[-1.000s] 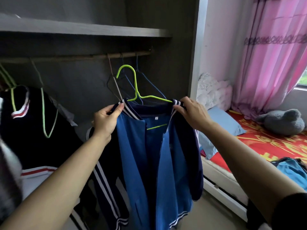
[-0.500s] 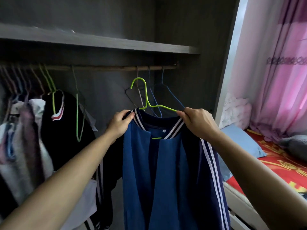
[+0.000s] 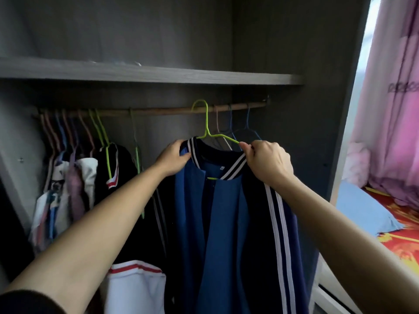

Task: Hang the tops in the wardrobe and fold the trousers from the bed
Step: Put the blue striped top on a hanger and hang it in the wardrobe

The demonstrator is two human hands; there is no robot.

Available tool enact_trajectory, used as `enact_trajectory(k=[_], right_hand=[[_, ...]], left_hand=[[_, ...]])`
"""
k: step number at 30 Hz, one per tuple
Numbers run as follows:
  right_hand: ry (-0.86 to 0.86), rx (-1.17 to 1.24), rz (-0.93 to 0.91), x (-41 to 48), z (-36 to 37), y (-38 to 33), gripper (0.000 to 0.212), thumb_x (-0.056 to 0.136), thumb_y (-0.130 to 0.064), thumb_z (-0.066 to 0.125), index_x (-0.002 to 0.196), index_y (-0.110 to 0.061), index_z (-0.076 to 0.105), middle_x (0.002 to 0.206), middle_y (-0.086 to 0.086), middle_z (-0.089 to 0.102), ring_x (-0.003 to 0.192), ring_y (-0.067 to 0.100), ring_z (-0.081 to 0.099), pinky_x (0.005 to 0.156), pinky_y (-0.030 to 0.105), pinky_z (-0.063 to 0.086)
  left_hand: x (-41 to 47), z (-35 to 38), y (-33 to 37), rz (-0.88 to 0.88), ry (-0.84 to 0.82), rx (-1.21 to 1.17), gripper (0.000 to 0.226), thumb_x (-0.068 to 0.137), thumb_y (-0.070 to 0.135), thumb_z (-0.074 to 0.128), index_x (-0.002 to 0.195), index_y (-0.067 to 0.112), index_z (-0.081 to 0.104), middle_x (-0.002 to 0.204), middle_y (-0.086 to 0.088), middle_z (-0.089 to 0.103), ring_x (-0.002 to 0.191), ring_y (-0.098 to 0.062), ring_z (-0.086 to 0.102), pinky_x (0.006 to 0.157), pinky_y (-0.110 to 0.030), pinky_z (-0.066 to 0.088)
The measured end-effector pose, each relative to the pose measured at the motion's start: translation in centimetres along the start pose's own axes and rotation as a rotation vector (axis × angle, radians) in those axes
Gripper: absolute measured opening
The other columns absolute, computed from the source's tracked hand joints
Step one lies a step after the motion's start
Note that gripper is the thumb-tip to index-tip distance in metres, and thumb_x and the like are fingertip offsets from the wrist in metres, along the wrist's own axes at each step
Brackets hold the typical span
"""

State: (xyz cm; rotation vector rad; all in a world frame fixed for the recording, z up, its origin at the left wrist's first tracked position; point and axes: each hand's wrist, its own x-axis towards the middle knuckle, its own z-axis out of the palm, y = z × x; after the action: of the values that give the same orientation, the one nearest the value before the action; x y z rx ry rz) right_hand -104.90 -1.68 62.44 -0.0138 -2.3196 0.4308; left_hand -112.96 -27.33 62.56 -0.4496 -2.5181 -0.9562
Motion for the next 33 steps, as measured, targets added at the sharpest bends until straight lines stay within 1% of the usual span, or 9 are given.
enact_trajectory(k=[3, 6, 9, 13, 17, 21, 26, 30, 33], right_hand=[[0.007, 0.046, 0.036, 2.3, 1.1, -1.6, 0.054, 0.098, -0.061, 0.034, 0.079, -0.017, 0.058, 0.077, 0.004, 0.057, 0.077, 0.034, 0.056, 0.065, 0.035, 0.037], [-0.007, 0.104, 0.058, 4.7, 2.7, -2.9, 0.054, 0.099, -0.059, 0.035, 0.09, -0.014, 0.064, 0.091, 0.011, 0.065, 0.085, 0.036, 0.062, 0.068, 0.036, 0.04], [-0.067, 0.158, 0.107, 6.9, 4.5, -4.2, 0.053, 0.1, -0.056, 0.037, 0.097, -0.011, 0.066, 0.095, 0.011, 0.065, 0.08, 0.03, 0.057, 0.068, 0.036, 0.04], [-0.214, 0.187, 0.095, 8.3, 7.7, -5.5, 0.05, 0.101, -0.052, 0.041, 0.104, -0.007, 0.064, 0.104, 0.015, 0.065, 0.094, 0.035, 0.062, 0.075, 0.04, 0.05], [-0.294, 0.1, 0.034, 7.3, 11.6, -5.4, 0.053, 0.1, -0.053, 0.039, 0.106, -0.007, 0.065, 0.104, 0.016, 0.065, 0.095, 0.037, 0.063, 0.07, 0.034, 0.043], [-0.34, 0.16, -0.01, 6.2, 13.3, -5.4, 0.054, 0.1, -0.054, 0.034, 0.1, -0.009, 0.066, 0.099, 0.017, 0.066, 0.09, 0.038, 0.063, 0.067, 0.035, 0.045], [-0.404, 0.142, -0.089, 3.7, 12.5, -5.3, 0.05, 0.098, -0.06, 0.037, 0.1, -0.016, 0.06, 0.097, 0.011, 0.066, 0.09, 0.036, 0.063, 0.072, 0.039, 0.049], [-0.398, 0.14, -0.133, 1.0, 11.1, -3.7, 0.048, 0.1, -0.059, 0.032, 0.095, -0.019, 0.058, 0.09, 0.007, 0.065, 0.085, 0.032, 0.063, 0.065, 0.037, 0.043], [-0.385, 0.078, -0.098, -1.4, 10.1, -2.1, 0.053, 0.101, -0.059, 0.028, 0.097, -0.02, 0.064, 0.095, 0.008, 0.068, 0.091, 0.032, 0.063, 0.073, 0.041, 0.05]], left_hand=[[1.8, -1.9, -0.6, 0.051, 0.055, 0.289, 0.057, 0.096, 0.028, 0.055, 0.147, 0.01, 0.036, 0.149, -0.018, 0.037, 0.138, -0.034, 0.034, 0.112, -0.04, 0.029], [3.1, -3.6, -0.9, 0.004, 0.094, 0.514, 0.066, 0.096, 0.037, 0.052, 0.152, 0.018, 0.024, 0.159, -0.018, 0.017, 0.145, -0.038, 0.016, 0.116, -0.051, 0.019], [4.4, -4.6, -1.4, -0.002, 0.107, 0.711, 0.075, 0.093, 0.041, 0.054, 0.154, 0.016, 0.017, 0.161, -0.02, 0.006, 0.148, -0.038, 0.006, 0.118, -0.056, 0.016], [5.8, -5.0, -3.0, -0.005, 0.145, 0.821, 0.096, 0.087, 0.043, 0.062, 0.157, 0.019, 0.001, 0.161, -0.012, -0.021, 0.148, -0.031, -0.02, 0.116, -0.057, -0.002], [6.5, -4.2, -4.9, 0.025, 0.201, 0.888, 0.103, 0.076, 0.046, 0.068, 0.156, 0.017, 0.009, 0.16, -0.01, -0.024, 0.147, -0.03, -0.022, 0.117, -0.057, 0.0], [6.7, -4.1, -5.5, 0.019, 0.2, 0.913, 0.094, 0.073, 0.042, 0.069, 0.153, 0.019, 0.025, 0.158, -0.007, -0.03, 0.145, -0.028, -0.027, 0.119, -0.054, 0.007], [6.2, -5.0, -4.6, 0.015, 0.182, 0.768, 0.071, 0.082, 0.04, 0.064, 0.147, 0.023, 0.041, 0.161, -0.004, -0.021, 0.148, -0.025, -0.021, 0.12, -0.048, 0.019], [4.5, -4.3, -3.3, 0.017, 0.219, 0.594, 0.059, 0.093, 0.043, 0.051, 0.146, 0.019, 0.041, 0.161, -0.008, 0.02, 0.148, -0.029, 0.014, 0.116, -0.047, 0.026], [1.8, -2.0, -2.5, 0.042, 0.237, 0.5, 0.053, 0.096, 0.043, 0.045, 0.143, 0.019, 0.043, 0.157, -0.009, 0.029, 0.145, -0.031, 0.021, 0.113, -0.053, 0.028]])
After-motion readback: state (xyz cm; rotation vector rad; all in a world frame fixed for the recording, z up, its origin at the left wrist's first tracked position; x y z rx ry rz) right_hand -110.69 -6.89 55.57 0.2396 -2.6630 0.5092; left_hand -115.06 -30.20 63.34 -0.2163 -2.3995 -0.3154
